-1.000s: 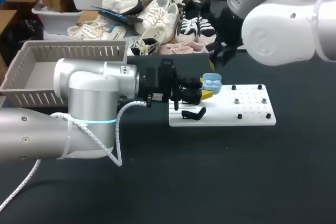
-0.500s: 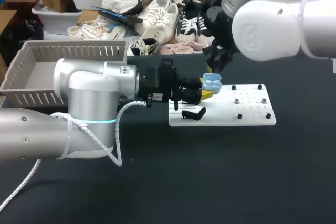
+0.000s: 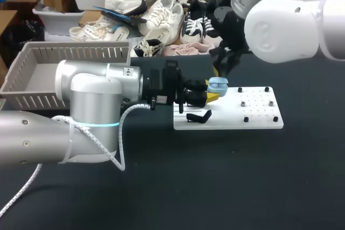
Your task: Pick up each earbud case from the left stands, insert the matching earbuds, close the lid, and place the case in the box.
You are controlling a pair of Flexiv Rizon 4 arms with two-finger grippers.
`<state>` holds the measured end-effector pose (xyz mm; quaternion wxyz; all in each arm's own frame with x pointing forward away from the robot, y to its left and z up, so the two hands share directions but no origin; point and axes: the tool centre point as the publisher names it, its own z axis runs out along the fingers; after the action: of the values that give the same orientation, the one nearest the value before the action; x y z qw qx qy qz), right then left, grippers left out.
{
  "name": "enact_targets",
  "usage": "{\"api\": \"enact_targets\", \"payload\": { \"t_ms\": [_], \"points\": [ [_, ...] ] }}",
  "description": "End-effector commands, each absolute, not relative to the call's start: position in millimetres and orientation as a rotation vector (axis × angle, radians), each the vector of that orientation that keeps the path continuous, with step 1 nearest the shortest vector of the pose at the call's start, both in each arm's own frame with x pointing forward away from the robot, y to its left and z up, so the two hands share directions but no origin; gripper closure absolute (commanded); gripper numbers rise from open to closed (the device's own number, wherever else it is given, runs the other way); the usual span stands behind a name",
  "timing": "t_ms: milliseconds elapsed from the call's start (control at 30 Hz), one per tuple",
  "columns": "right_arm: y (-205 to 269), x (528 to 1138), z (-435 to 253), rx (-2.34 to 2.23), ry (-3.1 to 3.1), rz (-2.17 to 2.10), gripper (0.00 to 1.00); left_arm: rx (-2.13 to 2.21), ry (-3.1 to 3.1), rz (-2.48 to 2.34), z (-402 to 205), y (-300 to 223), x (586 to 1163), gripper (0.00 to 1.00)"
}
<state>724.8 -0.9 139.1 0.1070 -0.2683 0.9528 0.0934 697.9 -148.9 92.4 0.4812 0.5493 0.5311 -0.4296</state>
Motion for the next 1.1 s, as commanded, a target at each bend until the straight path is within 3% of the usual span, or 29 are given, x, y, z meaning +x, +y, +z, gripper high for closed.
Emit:
{"api": "enact_targets", "payload": {
  "t_ms": [33, 633, 1100],
  "points": [
    [-4, 715, 139, -0.78, 2.793, 0.278, 0.75, 1.337, 1.293, -1.047, 92, -149, 698, 1.0],
    [-38, 706, 144, -0.555, 2.814, 0.332, 0.75, 1.335, 1.284, -1.009, 96, -135, 706, 1.0],
    [-64, 687, 138, -0.349, 2.878, 0.27, 0.76, 1.241, 1.394, -0.677, 121, -4, 772, 1.0]
  ]
}}
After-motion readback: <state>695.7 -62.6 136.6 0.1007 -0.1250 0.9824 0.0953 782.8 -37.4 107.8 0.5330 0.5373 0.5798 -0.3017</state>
